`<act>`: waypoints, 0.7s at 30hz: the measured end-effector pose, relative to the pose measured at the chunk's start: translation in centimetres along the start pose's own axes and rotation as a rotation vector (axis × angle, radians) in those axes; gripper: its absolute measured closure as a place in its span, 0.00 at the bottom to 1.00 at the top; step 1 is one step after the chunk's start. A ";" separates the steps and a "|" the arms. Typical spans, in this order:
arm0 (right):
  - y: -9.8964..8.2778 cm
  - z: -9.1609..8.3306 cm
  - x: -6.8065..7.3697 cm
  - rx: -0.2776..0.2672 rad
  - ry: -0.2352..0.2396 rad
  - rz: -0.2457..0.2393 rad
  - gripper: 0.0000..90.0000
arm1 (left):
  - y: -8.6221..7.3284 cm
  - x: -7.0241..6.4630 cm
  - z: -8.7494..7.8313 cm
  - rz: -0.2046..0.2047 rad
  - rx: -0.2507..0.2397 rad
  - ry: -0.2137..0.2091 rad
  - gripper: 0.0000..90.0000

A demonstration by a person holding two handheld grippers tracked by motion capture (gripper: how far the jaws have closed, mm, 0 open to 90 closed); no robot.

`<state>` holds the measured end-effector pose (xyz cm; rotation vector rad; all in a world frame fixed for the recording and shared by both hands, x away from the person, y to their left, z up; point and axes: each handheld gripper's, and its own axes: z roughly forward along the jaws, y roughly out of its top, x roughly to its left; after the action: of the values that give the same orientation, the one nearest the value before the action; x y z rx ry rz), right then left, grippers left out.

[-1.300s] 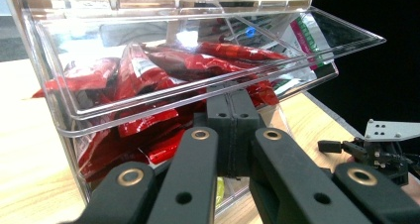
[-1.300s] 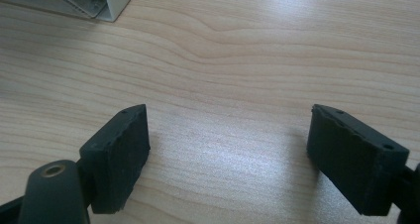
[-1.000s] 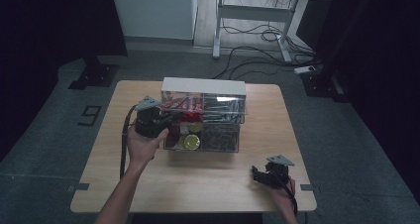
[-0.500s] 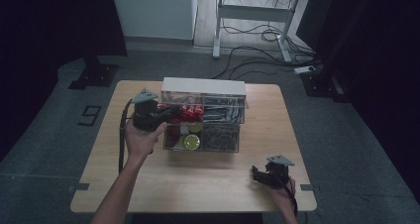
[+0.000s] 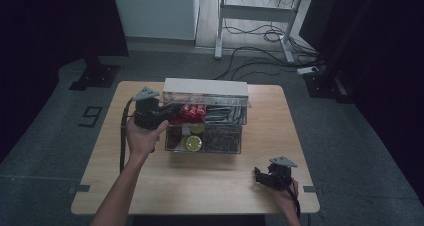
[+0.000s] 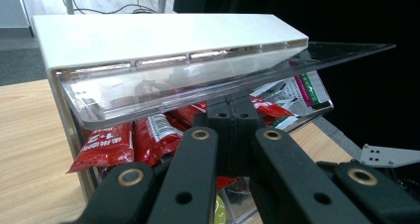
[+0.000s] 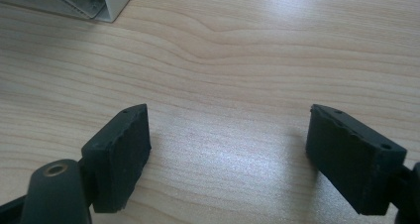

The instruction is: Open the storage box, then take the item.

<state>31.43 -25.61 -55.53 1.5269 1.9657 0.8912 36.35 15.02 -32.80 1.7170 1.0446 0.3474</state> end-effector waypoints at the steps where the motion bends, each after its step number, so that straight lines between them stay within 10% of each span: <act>1: 0.0 0.0 0.0 0.001 0.000 -0.001 0.20 | 0.0 0.0 0.0 0.000 0.000 0.000 1.00; 21: 1.9 -2.9 0.8 -0.116 0.041 0.019 0.35 | 0.2 0.0 0.1 0.002 -0.007 -0.005 1.00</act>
<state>30.41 -25.10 -52.15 1.4742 1.8960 1.0335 36.49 14.96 -32.70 1.7120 1.0364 0.3477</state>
